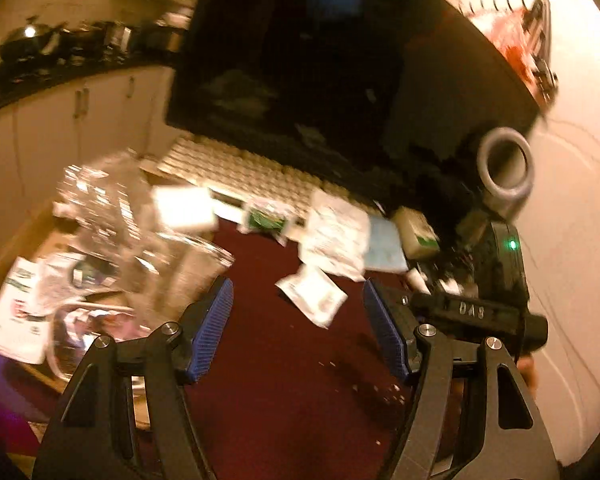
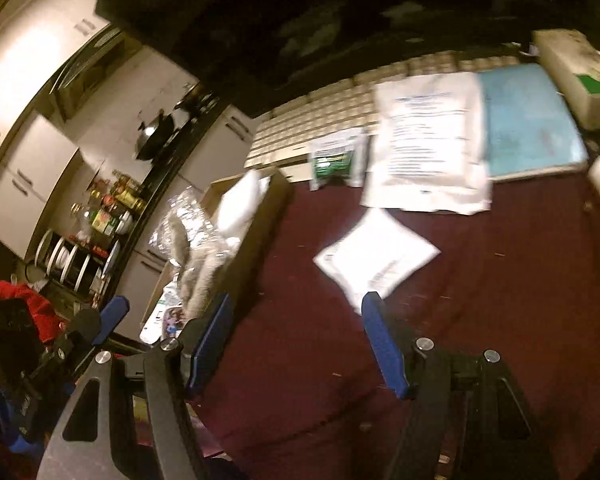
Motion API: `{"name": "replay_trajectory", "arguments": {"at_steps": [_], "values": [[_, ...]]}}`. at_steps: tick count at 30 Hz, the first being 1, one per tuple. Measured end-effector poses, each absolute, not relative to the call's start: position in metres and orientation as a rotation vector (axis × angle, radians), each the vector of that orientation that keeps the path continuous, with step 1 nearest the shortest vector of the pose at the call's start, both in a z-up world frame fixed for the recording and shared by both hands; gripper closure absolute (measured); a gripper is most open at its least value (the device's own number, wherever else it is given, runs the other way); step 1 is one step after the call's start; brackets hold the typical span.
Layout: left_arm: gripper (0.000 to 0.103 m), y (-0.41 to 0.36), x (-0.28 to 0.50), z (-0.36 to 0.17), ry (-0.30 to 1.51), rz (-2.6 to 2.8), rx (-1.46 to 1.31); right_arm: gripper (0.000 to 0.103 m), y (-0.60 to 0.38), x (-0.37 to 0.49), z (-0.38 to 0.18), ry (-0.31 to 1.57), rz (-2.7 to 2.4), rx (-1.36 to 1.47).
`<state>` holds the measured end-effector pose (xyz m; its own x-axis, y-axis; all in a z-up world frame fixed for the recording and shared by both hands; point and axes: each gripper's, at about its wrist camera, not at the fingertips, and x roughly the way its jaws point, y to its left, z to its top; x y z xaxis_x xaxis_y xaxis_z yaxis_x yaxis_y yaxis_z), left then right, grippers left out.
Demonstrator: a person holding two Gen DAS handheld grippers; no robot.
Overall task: Organize soft objects
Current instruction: 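Open both tools over the tray and pull them back to the table, then grasp the small white packet with left tool while right tool grasps the large white packet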
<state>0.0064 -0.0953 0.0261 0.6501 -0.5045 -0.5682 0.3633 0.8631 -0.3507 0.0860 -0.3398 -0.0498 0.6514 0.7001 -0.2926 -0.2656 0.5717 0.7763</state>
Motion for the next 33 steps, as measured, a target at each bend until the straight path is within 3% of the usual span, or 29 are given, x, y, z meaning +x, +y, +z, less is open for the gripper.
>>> {"name": "replay_trajectory", "arguments": {"at_steps": [12, 24, 26, 27, 29, 33], "values": [[0.035, -0.164, 0.081, -0.031, 0.998, -0.587, -0.176, 0.036, -0.387, 0.106, -0.078, 0.668, 0.549, 0.876], [0.036, -0.234, 0.121, -0.076, 1.03, -0.556, 0.112, 0.036, -0.421, 0.179, -0.076, 0.709, 0.417, 0.931], [0.061, -0.235, 0.115, -0.078, 1.004, -0.53, 0.15, 0.036, -0.419, 0.192, -0.075, 0.72, 0.41, 0.911], [0.067, -0.234, 0.113, -0.079, 0.991, -0.497, 0.173, 0.036, -0.415, 0.197, -0.074, 0.733, 0.401, 0.887], [0.095, -0.229, 0.111, -0.079, 0.98, -0.486, 0.167, 0.036, -0.409, 0.209, -0.079, 0.773, 0.383, 0.885], [0.1, -0.214, 0.105, -0.083, 0.986, -0.533, 0.119, 0.036, -0.403, 0.213, -0.079, 0.765, 0.394, 0.908]]}}
